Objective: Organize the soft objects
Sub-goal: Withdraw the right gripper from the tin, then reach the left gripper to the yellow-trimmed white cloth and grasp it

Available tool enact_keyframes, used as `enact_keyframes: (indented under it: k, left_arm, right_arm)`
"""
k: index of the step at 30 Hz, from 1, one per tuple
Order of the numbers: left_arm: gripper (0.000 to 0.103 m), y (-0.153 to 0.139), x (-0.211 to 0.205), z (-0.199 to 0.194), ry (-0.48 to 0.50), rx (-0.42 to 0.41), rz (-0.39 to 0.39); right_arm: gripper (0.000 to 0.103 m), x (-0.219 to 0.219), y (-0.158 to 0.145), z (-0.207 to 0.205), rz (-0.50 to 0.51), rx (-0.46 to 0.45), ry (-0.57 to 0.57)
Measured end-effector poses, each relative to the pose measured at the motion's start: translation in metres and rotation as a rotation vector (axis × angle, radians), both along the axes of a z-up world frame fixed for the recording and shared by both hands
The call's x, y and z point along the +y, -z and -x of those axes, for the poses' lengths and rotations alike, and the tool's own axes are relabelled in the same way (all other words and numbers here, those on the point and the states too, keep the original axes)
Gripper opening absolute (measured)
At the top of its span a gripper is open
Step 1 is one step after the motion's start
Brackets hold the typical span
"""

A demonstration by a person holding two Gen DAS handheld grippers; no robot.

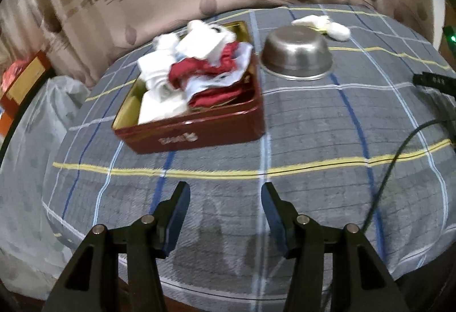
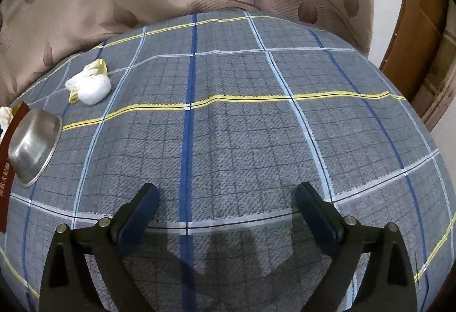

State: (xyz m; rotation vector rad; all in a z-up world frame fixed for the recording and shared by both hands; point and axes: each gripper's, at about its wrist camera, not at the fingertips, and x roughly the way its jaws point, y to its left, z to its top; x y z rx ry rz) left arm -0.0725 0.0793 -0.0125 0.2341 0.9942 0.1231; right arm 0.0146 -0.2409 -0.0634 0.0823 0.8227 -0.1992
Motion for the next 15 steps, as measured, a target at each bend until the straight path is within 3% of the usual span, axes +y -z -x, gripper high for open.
enact_keyframes:
  k: [7, 9, 15]
  left_arm:
    - [0.053, -0.010, -0.031, -0.016, 0.092, 0.011, -0.028]
    - [0.053, -0.017, -0.040, -0.028, 0.142, 0.035, 0.005]
    - [0.053, -0.055, -0.053, -0.096, 0.250, 0.100, 0.210]
  right_arm:
    - [0.098, -0.002, 0.000, 0.001, -0.021, -0.008, -0.007]
    - [0.098, -0.004, -0.001, 0.002, -0.038, -0.019, -0.010]
    - [0.098, -0.008, -0.002, 0.005, -0.075, -0.040, -0.015]
